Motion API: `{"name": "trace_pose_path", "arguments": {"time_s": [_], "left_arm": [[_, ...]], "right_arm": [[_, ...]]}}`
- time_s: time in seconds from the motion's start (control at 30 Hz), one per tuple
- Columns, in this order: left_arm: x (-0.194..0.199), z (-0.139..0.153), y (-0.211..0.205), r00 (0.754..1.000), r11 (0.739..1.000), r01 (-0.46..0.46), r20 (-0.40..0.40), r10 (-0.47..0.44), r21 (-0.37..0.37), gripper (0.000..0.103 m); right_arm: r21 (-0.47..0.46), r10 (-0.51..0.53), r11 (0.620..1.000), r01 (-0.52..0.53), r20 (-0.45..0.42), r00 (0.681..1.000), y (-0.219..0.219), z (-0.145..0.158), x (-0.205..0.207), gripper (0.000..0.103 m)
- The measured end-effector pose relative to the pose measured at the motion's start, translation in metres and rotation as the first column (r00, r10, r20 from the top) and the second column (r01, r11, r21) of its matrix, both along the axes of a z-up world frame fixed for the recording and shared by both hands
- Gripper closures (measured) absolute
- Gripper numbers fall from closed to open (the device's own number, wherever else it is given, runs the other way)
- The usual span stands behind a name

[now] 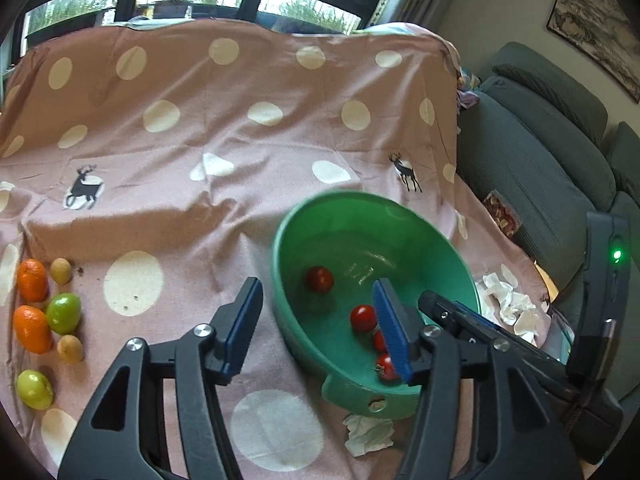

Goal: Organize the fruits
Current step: 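Open both tools to drop the tomatoes into the green bowl, then move the right tool to the pale green apple beside the oranges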

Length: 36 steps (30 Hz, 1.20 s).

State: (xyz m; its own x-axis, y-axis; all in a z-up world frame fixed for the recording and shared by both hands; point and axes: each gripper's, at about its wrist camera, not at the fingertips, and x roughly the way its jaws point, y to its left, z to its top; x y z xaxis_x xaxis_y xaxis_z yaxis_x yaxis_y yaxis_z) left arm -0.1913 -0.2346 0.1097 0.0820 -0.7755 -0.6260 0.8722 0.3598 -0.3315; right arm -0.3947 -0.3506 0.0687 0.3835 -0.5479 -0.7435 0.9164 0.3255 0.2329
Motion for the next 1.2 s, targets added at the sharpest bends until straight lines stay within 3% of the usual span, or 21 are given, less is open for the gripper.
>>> {"name": "trace_pose_path", "arguments": {"time_s": [0.07, 0.2, 0.3, 0.53, 0.73, 0.87, 1.0, 1.13, 1.2], "left_arm": [[0.005, 0.008, 0.01, 0.999, 0.999, -0.033, 0.019, 0.033, -0.014, 0.037], [0.026, 0.022, 0.042, 0.987, 0.988, -0.151, 0.051, 0.153, -0.025, 0.029], [0.045, 0.022, 0.072, 0.962, 0.963, -0.268, 0.057, 0.267, 0.008, 0.028], [0.079, 0.003, 0.144, 0.869, 0.866, -0.495, 0.03, 0.494, 0.066, 0.025], [0.103, -0.017, 0.179, 0.798, 0.79, -0.601, 0.031, 0.602, 0.117, 0.02], [0.121, -0.027, 0.193, 0.752, 0.747, -0.65, -0.024, 0.659, 0.142, 0.02], [0.128, -0.032, 0.202, 0.751, 0.752, -0.646, -0.066, 0.657, 0.129, 0.017], [0.136, -0.038, 0.208, 0.741, 0.749, -0.648, -0.113, 0.662, 0.139, 0.017], [0.139, -0.039, 0.211, 0.737, 0.746, -0.65, -0.119, 0.665, 0.143, 0.017]], "right_arm": [[-0.011, 0.014, 1.0, -0.014, 0.008, 1.0, 0.002, 0.002, 0.002, 0.063], [-0.035, 0.052, 0.998, -0.052, 0.027, 0.998, 0.006, 0.007, 0.008, 0.062], [-0.05, 0.081, 0.996, -0.079, 0.037, 0.996, 0.01, 0.01, 0.014, 0.062], [-0.068, 0.164, 0.985, -0.159, 0.078, 0.983, 0.023, 0.016, 0.027, 0.056], [-0.094, 0.235, 0.968, -0.231, 0.035, 0.971, 0.038, 0.017, 0.049, 0.047], [-0.1, 0.278, 0.956, -0.276, 0.002, 0.961, 0.05, 0.015, 0.066, 0.047], [-0.083, 0.371, 0.926, -0.368, 0.022, 0.928, 0.066, 0.014, 0.083, 0.047], [-0.027, 0.529, 0.848, -0.529, 0.113, 0.841, 0.089, 0.01, 0.11, 0.047], [-0.001, 0.567, 0.822, -0.57, 0.109, 0.817, 0.1, 0.003, 0.126, 0.047]]}}
